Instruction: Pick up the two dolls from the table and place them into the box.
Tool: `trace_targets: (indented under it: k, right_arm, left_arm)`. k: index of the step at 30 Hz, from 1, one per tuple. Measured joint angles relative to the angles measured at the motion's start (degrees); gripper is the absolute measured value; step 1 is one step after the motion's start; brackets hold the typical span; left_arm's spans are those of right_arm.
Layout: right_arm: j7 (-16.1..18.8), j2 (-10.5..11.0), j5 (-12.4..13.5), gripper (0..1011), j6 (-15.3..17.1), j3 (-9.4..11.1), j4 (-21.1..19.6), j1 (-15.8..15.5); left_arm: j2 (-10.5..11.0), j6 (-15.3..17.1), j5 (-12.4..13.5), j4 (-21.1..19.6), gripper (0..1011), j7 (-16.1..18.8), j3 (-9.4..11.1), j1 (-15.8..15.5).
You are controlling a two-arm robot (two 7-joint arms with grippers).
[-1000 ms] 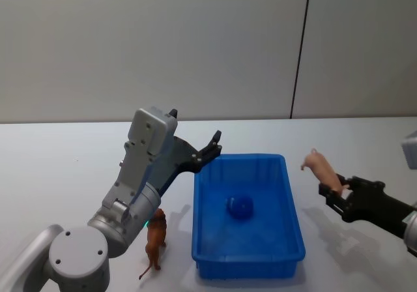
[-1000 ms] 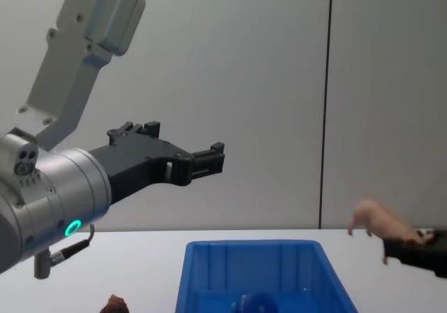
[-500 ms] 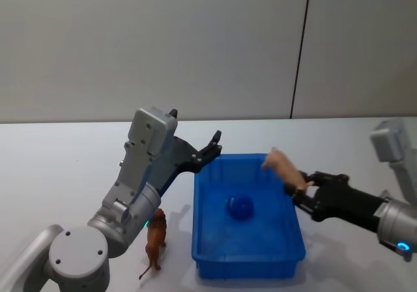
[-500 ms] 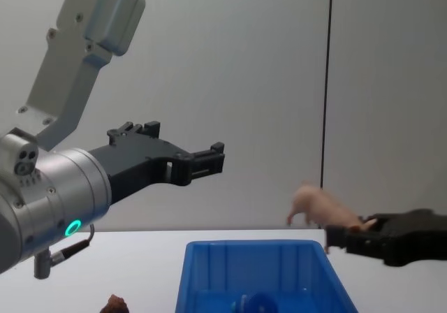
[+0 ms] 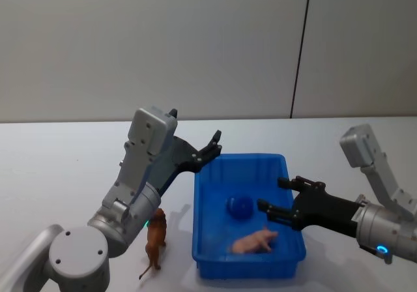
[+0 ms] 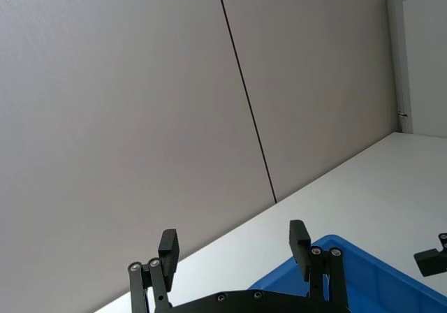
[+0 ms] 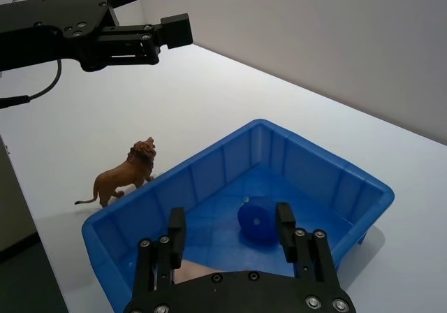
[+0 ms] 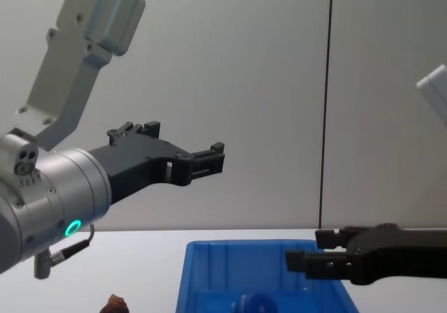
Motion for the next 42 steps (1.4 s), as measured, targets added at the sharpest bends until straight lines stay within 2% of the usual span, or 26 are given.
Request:
trace_targets:
  k: [1,5,6,10,27,37,42]
  right_arm:
    - [-0.05,-0.04,-0.09,782,-0.03,-0.05,0.05,0.04]
    - [-0.62,-0.04,-0.18,848,-0.52,-0.12,0.14,0.07]
    - [-0.94,0.10,-0.11,907,-0.80,-0.08,0.14,0.02]
    - [-2.04,0.79,0.66,998,-1.67,0.40,-0.17,-0.49]
    - [-6.18,7.37,7.63,1001,-4.73,4.66,-3.05,-6.22]
    - [-7.12,9.26,9.62,1001,-5.42,5.85,-3.88,-7.96]
    - [-7.42,9.91,10.26,1001,-5.67,6.21,-4.13,-8.54]
  left_arm:
    - [0.00,0.00,0.00,0.00,1001,0.00,0.00,0.00]
    - [0.00,0.00,0.00,0.00,1001,0.00,0.00,0.00]
    - [0.00,0.00,0.00,0.00,1001,0.00,0.00,0.00]
    - [0.00,0.00,0.00,0.00,1001,0.00,0.00,0.00]
    - [0.00,0.00,0.00,0.00,1001,0.00,0.00,0.00]
    - [0.31,0.42,0.18,-0.48,1001,0.42,-0.11,0.44]
    - [1.49,1.83,0.17,-2.25,1001,2.25,-0.39,1.92]
